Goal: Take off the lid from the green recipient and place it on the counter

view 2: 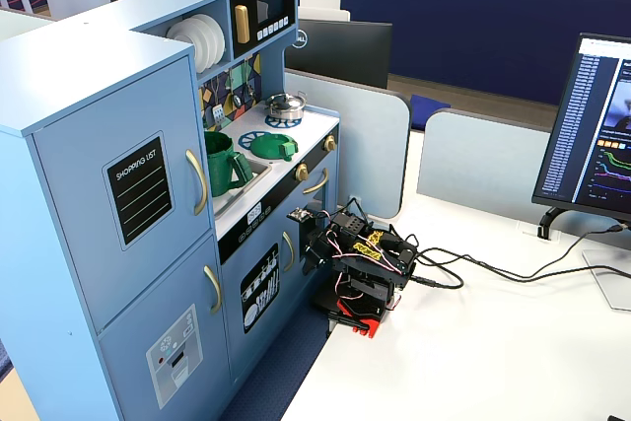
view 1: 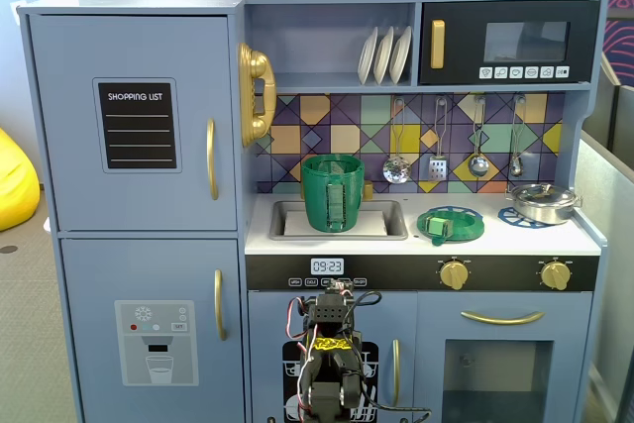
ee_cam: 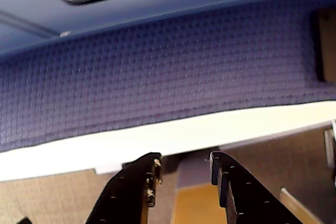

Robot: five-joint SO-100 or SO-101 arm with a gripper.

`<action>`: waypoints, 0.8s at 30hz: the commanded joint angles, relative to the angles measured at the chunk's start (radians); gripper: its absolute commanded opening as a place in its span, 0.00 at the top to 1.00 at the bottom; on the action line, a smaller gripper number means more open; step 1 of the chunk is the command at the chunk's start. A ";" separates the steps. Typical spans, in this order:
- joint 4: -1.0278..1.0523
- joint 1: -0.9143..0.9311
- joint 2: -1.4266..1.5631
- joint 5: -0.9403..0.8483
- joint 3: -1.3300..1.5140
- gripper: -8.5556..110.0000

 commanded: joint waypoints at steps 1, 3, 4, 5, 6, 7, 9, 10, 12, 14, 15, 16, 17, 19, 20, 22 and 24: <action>0.186 -0.003 -0.005 0.023 -0.003 0.89; 0.189 -0.008 -0.005 -0.002 -0.003 0.89; 0.189 -0.008 -0.005 -0.002 -0.003 0.89; 0.190 -0.008 -0.005 -0.002 -0.003 0.89; 0.190 -0.008 -0.005 -0.002 -0.003 0.89; 0.190 -0.008 -0.005 -0.002 -0.003 0.89; 0.190 0.011 -0.005 -0.002 -0.003 0.88; 0.190 0.017 -0.005 -0.002 -0.003 0.88; 0.190 0.020 -0.005 -0.002 -0.003 0.88; 0.190 0.020 -0.005 -0.002 -0.003 0.88; 0.190 0.020 -0.005 -0.002 -0.003 0.88; 0.190 0.020 -0.005 -0.002 -0.003 0.88; 0.190 0.020 -0.005 -0.002 -0.003 0.88; 0.190 0.020 -0.005 -0.002 -0.003 0.88; 0.190 0.020 -0.005 -0.002 -0.003 0.88; 0.190 0.020 -0.005 -0.002 -0.003 0.88; 0.190 0.020 -0.005 -0.002 -0.003 0.88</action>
